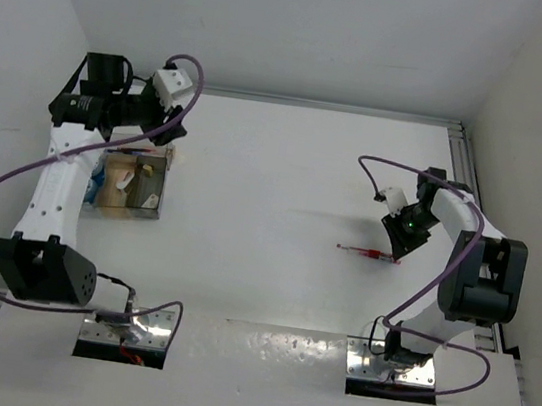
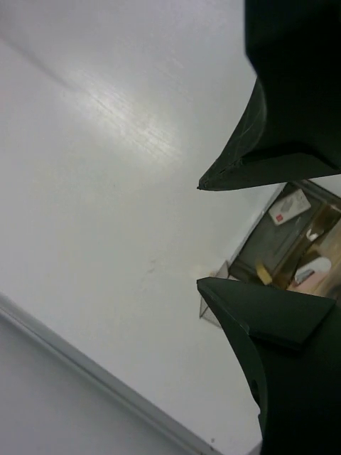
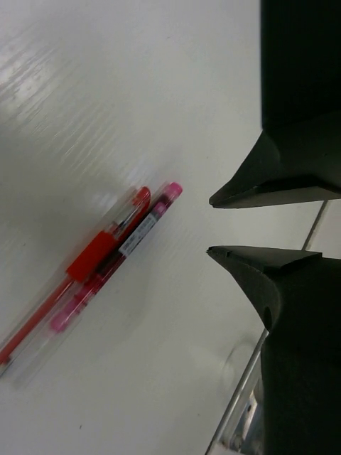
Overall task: Sort the stationery into containers
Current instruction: Pick up the pen from the center of the board.
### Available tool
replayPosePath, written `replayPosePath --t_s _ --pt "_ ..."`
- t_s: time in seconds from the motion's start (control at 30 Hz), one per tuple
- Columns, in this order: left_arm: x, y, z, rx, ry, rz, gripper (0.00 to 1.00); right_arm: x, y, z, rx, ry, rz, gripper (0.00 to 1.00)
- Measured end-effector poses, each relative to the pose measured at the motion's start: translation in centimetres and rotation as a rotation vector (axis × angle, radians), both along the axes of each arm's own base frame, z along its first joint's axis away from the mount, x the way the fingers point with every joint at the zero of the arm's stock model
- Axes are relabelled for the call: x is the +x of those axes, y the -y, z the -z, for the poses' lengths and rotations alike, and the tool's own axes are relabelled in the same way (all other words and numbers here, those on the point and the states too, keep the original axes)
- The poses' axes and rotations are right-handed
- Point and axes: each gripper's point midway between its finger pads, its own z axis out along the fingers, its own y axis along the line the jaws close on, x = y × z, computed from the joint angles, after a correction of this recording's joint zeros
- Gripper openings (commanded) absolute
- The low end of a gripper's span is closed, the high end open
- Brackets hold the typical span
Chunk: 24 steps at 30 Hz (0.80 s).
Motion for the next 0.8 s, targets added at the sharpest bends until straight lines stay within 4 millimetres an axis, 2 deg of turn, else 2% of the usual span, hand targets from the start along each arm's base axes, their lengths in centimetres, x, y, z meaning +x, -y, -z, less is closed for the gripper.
replayPosePath --t_s 0.13,0.3,0.43,0.63,0.8 --pt "-2.2 1.8 1.9 -0.038 -0.04 0.033 0.59 0.3 1.2 0.4 -0.025 0.02 -0.007 0.27" --pt "-2.8 3.5 3.3 -0.049 -0.07 0.077 0.58 0.7 1.5 0.5 -0.037 0.04 -0.025 0.28" --pt "-3.0 4.0 3.7 -0.053 -0.077 0.094 0.58 1.1 1.6 0.9 -0.04 0.057 -0.053 0.35" --pt "-3.1 4.3 3.9 -0.051 -0.079 0.101 0.58 0.1 1.7 2.6 -0.04 0.041 -0.146 0.38" --pt "-3.1 4.5 4.0 -0.045 -0.077 0.111 0.58 0.0 1.7 3.0 -0.03 0.042 -0.216 0.39"
